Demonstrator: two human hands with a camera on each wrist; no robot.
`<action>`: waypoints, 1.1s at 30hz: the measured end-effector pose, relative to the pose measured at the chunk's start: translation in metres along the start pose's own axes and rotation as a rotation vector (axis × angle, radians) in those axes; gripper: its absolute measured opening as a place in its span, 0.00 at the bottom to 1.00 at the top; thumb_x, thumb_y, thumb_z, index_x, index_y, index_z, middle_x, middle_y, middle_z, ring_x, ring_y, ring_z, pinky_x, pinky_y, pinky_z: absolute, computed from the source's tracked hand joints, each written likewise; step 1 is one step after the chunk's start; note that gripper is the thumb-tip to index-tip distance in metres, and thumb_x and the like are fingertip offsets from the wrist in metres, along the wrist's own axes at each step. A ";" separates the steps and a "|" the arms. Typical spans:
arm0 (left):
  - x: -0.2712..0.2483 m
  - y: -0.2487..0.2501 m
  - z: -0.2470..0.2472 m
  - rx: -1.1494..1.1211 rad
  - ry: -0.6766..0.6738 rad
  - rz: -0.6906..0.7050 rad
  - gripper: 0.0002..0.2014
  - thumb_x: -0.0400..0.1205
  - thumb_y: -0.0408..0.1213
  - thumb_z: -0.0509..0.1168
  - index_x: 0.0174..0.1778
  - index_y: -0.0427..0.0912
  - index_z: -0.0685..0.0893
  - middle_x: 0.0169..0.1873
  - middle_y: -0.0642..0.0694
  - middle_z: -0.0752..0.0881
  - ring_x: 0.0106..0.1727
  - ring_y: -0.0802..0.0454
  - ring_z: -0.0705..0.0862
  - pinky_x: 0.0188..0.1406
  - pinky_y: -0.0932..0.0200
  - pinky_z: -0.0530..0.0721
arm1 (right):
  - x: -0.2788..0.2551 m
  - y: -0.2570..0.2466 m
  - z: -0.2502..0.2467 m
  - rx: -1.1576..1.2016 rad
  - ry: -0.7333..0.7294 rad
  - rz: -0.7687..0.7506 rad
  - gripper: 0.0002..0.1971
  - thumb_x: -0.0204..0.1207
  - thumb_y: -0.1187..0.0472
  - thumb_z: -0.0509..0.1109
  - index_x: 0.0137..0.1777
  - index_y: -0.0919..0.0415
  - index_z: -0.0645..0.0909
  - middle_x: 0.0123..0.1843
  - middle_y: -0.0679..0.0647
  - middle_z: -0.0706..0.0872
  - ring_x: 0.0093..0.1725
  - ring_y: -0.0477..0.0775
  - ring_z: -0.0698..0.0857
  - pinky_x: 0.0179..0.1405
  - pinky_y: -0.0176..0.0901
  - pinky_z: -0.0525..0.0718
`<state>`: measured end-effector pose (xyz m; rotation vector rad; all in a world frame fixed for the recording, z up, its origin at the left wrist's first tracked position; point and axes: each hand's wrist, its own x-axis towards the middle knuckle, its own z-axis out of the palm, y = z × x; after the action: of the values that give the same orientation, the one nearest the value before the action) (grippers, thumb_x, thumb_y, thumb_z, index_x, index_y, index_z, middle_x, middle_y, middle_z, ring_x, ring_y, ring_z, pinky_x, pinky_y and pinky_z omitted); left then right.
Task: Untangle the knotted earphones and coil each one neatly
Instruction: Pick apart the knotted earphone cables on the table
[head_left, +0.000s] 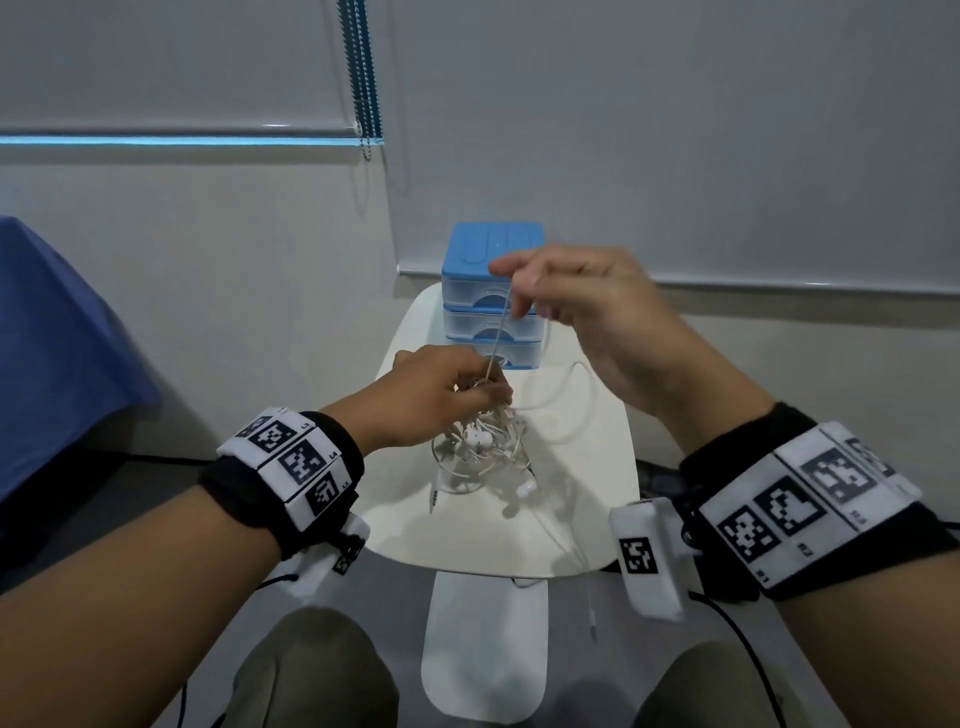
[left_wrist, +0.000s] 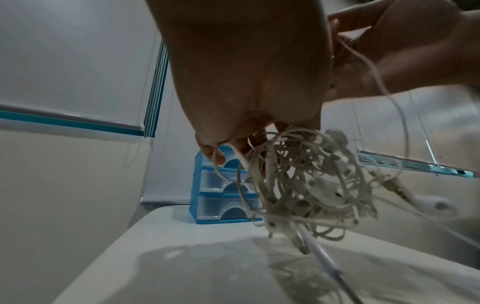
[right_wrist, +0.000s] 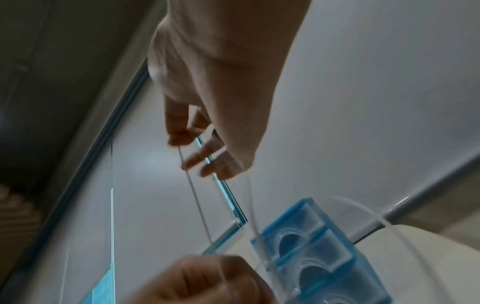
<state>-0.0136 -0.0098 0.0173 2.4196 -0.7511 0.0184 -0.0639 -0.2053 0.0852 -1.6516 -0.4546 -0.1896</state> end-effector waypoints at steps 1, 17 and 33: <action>0.000 0.000 -0.001 0.004 -0.007 0.008 0.09 0.86 0.55 0.67 0.50 0.57 0.90 0.48 0.59 0.90 0.53 0.57 0.85 0.73 0.38 0.73 | 0.002 -0.009 -0.001 0.149 0.017 -0.027 0.09 0.75 0.61 0.71 0.33 0.60 0.82 0.48 0.60 0.90 0.52 0.52 0.89 0.58 0.46 0.81; 0.003 0.005 0.000 0.154 -0.100 0.020 0.16 0.91 0.56 0.58 0.52 0.57 0.90 0.48 0.55 0.89 0.53 0.57 0.84 0.69 0.44 0.64 | 0.000 0.015 0.005 -1.063 -0.303 0.288 0.14 0.80 0.45 0.75 0.45 0.56 0.89 0.42 0.50 0.86 0.44 0.54 0.83 0.41 0.46 0.80; -0.001 -0.005 0.004 0.053 -0.152 -0.004 0.05 0.81 0.58 0.73 0.51 0.68 0.88 0.48 0.58 0.81 0.50 0.62 0.84 0.71 0.39 0.75 | 0.012 -0.034 -0.011 0.581 0.378 0.017 0.18 0.86 0.63 0.60 0.32 0.58 0.69 0.23 0.55 0.74 0.25 0.56 0.80 0.37 0.48 0.88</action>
<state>-0.0125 -0.0086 0.0112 2.4942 -0.8226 -0.1511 -0.0652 -0.2115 0.1227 -1.0188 -0.1791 -0.3169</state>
